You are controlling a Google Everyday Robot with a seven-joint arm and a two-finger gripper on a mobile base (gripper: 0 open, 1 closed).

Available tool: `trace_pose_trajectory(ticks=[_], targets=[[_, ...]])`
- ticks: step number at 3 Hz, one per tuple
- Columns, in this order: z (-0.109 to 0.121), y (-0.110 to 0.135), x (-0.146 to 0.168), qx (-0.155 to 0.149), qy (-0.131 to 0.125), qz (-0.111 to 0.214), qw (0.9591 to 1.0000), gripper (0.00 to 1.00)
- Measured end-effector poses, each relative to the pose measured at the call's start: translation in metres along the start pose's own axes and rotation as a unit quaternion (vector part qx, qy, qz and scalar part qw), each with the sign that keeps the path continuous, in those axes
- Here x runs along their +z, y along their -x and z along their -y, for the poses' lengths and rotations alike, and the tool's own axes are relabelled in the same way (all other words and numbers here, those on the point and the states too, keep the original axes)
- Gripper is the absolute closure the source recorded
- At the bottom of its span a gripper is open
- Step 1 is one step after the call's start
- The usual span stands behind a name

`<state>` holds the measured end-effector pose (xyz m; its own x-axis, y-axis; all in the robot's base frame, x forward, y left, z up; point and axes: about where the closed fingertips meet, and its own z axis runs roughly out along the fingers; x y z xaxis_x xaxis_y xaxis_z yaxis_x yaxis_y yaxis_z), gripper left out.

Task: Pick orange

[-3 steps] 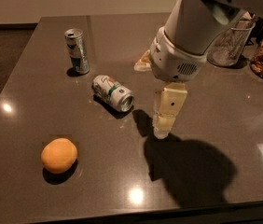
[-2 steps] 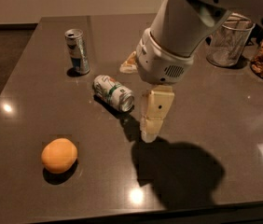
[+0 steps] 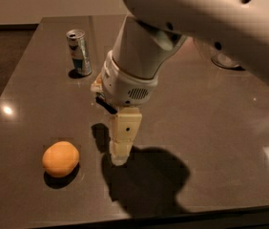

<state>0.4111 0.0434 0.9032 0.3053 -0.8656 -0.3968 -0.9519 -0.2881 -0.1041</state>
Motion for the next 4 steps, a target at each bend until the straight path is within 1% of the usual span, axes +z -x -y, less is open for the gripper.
trace_pose_trajectory(ticks=[2, 3, 4], targets=[[-0.016, 0.052, 0.043, -0.017, 0.033, 0.026, 0.9990, 0.00], [-0.023, 0.071, 0.058, -0.028, 0.047, 0.032, 0.9980, 0.00], [-0.028, 0.079, 0.076, -0.030, 0.060, 0.031, 0.9973, 0.00]])
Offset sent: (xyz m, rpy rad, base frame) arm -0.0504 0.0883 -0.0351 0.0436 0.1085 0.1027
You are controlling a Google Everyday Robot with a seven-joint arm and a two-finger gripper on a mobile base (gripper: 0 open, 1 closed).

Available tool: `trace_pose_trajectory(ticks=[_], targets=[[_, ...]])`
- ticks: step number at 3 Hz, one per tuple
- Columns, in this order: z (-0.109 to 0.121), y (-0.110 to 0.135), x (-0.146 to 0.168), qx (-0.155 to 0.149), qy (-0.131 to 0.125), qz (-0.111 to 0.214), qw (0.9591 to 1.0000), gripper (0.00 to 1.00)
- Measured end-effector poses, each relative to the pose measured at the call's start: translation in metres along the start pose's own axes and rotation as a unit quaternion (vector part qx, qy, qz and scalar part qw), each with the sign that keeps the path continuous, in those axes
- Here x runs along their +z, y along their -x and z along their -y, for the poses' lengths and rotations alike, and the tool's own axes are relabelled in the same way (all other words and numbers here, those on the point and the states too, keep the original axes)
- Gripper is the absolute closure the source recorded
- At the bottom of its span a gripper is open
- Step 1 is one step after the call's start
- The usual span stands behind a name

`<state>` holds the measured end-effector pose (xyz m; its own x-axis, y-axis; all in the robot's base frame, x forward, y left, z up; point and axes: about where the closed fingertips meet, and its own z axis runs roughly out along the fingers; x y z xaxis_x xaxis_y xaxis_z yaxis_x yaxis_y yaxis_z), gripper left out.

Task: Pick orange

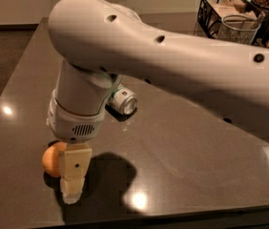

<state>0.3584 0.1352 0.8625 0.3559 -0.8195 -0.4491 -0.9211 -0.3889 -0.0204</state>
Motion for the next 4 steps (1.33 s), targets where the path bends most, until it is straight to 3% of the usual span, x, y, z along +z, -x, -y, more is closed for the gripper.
trace_pose_trajectory(ticks=[1, 2, 3, 4], targets=[[-0.004, 0.007, 0.013, -0.002, 0.010, 0.002, 0.9999, 0.17], [-0.006, 0.010, 0.019, 0.000, 0.017, 0.004, 0.9998, 0.41], [-0.007, 0.015, 0.015, 0.000, 0.017, 0.012, 0.9998, 0.64], [-0.004, 0.021, -0.010, -0.002, 0.007, 0.021, 0.9997, 0.88]])
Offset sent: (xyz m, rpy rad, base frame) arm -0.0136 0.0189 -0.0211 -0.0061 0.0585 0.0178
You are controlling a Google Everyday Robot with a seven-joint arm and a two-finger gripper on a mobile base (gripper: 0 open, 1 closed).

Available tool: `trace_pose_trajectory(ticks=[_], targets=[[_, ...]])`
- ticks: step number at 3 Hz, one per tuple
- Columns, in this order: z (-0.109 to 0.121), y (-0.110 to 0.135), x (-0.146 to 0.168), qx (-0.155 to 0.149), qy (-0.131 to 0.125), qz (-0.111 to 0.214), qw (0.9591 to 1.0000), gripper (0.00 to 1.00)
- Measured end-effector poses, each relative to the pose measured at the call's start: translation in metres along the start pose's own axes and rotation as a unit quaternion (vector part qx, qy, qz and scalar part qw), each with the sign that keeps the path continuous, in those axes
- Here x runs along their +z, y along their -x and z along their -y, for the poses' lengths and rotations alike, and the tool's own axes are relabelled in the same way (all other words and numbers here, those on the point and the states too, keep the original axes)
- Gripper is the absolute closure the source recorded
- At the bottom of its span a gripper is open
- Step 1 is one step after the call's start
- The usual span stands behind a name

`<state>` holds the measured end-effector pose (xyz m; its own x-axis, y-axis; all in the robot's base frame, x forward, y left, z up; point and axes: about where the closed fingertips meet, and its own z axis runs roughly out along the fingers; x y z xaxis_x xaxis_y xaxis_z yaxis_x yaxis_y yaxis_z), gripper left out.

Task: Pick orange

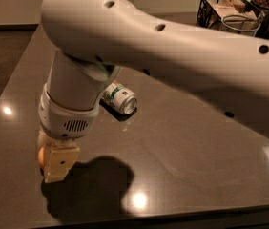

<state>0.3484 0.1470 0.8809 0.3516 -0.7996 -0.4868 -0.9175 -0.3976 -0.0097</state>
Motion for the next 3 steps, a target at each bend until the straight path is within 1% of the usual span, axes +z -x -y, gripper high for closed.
trace_pose_trajectory(ticks=[1, 2, 3], targets=[[0.001, 0.005, -0.017, -0.009, -0.005, 0.007, 0.9999, 1.00], [-0.007, 0.017, -0.036, -0.021, -0.009, 0.004, 0.9997, 1.00], [-0.007, 0.017, -0.036, -0.022, -0.010, 0.004, 0.9997, 1.00]])
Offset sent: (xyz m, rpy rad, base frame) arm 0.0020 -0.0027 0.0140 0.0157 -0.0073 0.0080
